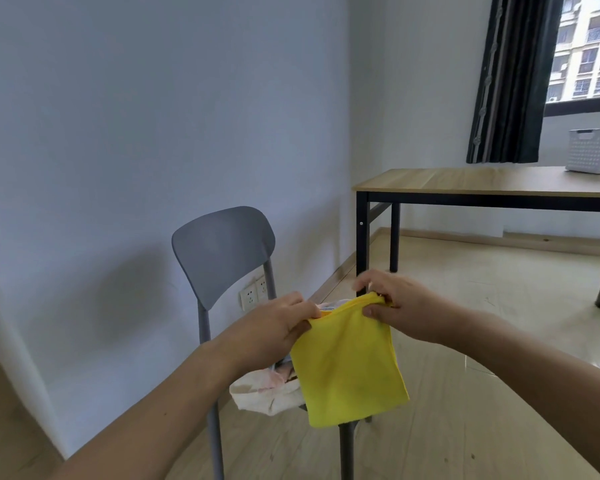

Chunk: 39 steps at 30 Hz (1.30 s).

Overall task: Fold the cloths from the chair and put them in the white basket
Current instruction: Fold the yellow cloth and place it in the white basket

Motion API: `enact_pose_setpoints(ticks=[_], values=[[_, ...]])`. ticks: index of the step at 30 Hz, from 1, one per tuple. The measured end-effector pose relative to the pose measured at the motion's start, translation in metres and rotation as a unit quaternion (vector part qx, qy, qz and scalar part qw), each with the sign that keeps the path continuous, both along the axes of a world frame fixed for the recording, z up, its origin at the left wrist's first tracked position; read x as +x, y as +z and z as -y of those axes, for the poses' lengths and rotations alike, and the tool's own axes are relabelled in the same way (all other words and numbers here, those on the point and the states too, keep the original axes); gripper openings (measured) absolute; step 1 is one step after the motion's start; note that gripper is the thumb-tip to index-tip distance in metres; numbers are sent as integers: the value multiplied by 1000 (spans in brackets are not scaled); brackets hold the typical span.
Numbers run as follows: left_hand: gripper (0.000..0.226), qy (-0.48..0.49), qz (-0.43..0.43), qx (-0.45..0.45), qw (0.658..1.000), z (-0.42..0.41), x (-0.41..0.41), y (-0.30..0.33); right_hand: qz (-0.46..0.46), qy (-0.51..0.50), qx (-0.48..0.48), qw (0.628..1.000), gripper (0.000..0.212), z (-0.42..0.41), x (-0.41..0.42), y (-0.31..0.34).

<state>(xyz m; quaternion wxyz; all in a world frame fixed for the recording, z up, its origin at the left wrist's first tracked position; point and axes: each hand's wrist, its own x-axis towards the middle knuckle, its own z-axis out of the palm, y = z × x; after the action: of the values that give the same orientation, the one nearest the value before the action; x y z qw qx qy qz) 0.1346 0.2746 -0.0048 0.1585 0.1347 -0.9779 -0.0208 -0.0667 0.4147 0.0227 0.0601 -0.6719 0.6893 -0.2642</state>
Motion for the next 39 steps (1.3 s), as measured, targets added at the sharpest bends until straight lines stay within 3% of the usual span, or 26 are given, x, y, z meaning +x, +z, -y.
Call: enact_pose_setpoints(ticks=[5,12,19,25,30,33,36,38,39], values=[[21,23,-1,-18,1000,-3,-4,3,-53,-6,43,998,5,-3,-6,0],[25,2,-80,-65,995,-5,-6,2,-63,17,157,986,24,2,9,-12],[38,0,-75,-83,994,-3,1,6,-43,9,100,994,24,11,14,-28],[50,28,-33,-122,992,1,9,4,-124,7,31,992,26,16,12,-16],[37,90,34,25,995,-3,6,11,-141,8,-14,990,9,15,10,-6],[23,116,64,78,988,-4,-4,19,-87,14,-24,996,20,15,8,-6],[19,128,73,116,982,-7,-13,23,-51,14,70,996,30,20,7,-4],[15,134,113,146,974,-9,-17,21,-108,-7,145,984,13,26,5,-5],[17,133,142,151,969,-9,-19,20,-124,-19,164,978,21,28,2,-5]])
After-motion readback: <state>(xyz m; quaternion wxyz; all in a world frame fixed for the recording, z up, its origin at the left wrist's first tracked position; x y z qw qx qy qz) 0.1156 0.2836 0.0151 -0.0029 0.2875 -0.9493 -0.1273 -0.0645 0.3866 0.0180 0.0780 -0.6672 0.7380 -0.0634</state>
